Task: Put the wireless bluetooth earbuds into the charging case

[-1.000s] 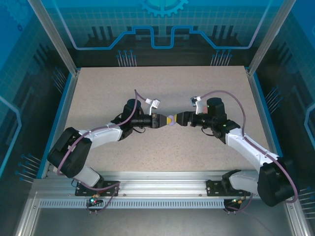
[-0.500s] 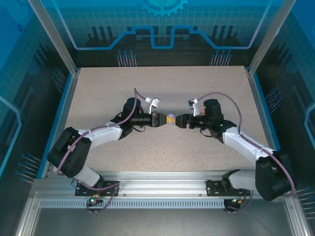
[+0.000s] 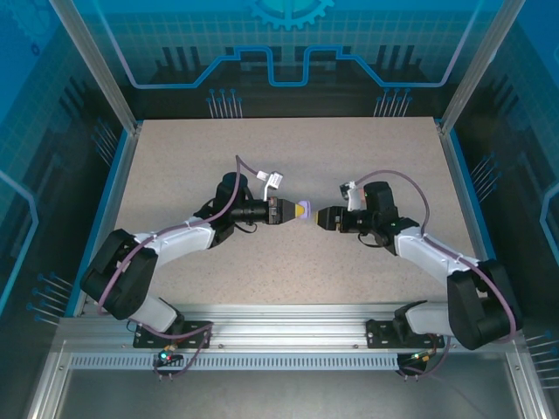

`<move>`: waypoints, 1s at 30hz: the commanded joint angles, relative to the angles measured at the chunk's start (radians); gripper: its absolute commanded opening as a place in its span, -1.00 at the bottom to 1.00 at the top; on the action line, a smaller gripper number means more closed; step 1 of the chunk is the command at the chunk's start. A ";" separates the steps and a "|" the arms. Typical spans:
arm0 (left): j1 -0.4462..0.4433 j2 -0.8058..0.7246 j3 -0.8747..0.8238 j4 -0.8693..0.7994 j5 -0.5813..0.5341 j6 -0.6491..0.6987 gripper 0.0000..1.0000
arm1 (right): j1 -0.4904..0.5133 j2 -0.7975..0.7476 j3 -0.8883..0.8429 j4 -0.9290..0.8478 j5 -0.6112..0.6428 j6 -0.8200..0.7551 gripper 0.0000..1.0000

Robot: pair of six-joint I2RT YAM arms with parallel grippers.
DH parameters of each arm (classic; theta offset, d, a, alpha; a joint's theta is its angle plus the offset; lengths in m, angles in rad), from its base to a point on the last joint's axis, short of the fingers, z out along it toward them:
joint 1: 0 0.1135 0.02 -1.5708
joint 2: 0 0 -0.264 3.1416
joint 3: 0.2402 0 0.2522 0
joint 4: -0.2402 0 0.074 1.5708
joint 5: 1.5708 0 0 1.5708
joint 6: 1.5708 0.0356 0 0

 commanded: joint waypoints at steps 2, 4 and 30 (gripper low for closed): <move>0.003 -0.022 0.024 0.034 0.027 0.014 -1.00 | -0.016 -0.079 -0.015 0.045 -0.106 0.014 0.22; 0.003 -0.021 0.023 0.039 0.028 0.011 -1.00 | -0.017 -0.086 -0.014 0.076 -0.139 0.031 0.19; 0.004 -0.023 0.027 0.061 0.024 -0.007 -1.00 | 0.043 0.046 0.055 0.211 -0.130 0.121 -0.17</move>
